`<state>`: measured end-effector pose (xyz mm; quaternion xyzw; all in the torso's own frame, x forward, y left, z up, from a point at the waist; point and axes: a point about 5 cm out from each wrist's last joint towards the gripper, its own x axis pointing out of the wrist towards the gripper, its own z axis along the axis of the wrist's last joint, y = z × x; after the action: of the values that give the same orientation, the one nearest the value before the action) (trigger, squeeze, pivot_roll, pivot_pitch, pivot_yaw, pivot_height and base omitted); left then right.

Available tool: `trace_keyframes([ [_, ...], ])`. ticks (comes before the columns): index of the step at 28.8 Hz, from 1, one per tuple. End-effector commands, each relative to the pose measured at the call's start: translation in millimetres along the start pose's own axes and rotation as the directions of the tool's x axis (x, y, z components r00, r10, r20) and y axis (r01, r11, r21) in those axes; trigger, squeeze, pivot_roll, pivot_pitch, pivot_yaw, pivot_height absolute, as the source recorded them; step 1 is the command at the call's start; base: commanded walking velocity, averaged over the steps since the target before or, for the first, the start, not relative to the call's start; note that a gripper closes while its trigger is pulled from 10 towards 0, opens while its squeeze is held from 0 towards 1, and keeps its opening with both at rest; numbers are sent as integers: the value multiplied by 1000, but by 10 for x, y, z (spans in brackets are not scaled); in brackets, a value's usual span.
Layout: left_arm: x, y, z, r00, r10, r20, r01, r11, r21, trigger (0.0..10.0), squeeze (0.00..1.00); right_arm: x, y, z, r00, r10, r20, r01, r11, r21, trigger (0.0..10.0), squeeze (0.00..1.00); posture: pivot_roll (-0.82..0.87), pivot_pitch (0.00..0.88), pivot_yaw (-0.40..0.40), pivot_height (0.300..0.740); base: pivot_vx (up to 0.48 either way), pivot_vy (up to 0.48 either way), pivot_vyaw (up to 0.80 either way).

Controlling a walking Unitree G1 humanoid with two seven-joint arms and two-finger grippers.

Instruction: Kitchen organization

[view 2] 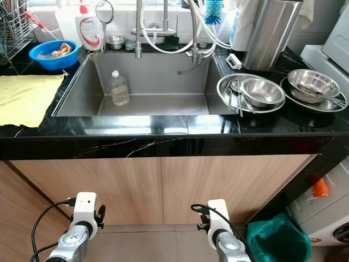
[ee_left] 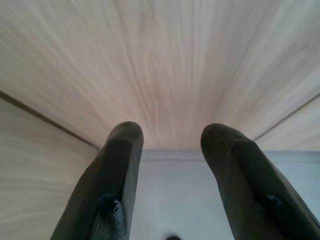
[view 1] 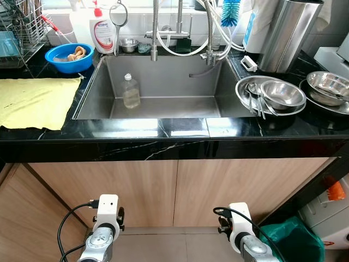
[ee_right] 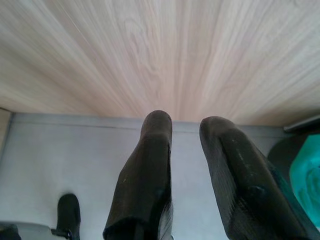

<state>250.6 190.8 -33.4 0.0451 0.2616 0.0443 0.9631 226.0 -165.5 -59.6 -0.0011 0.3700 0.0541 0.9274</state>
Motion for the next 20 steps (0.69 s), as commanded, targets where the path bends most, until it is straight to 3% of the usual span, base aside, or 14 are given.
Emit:
trace_keyframes([
  [1, -10, 110, 16, 999, 16, 27, -16, 1000, -2, 10000, 0, 12, -4, 63, 999, -13, 29, 13, 1000, 13, 10000, 0, -167, 0, -9, 732, 0, 0, 0],
  [6, -67, 290, -6, 997, 6, 73, -9, 1000, 29, 10000, 0, 16, 27, 57, 999, -13, 30, 12, 999, 46, 10000, 0, -152, 0, 2, 732, 0, 0, 0],
  [9, -149, 447, -8, 989, 31, 144, -36, 999, 34, 10000, 0, 10, 34, 46, 999, -21, 42, 19, 999, 43, 10000, 0, -141, 0, 9, 732, 0, 0, 0],
  [14, -257, 458, -38, 978, -1, 208, -12, 998, 64, 10000, 0, 5, 55, 28, 998, -27, 49, 25, 998, 52, 10000, 0, -121, 0, 8, 732, 0, 0, 0],
  [20, -326, 423, -104, 977, -33, 212, 16, 997, 81, 10000, 0, 5, 71, 19, 999, -26, 45, 23, 998, 57, 10000, 0, -114, 0, 9, 732, 0, 0, 0],
])
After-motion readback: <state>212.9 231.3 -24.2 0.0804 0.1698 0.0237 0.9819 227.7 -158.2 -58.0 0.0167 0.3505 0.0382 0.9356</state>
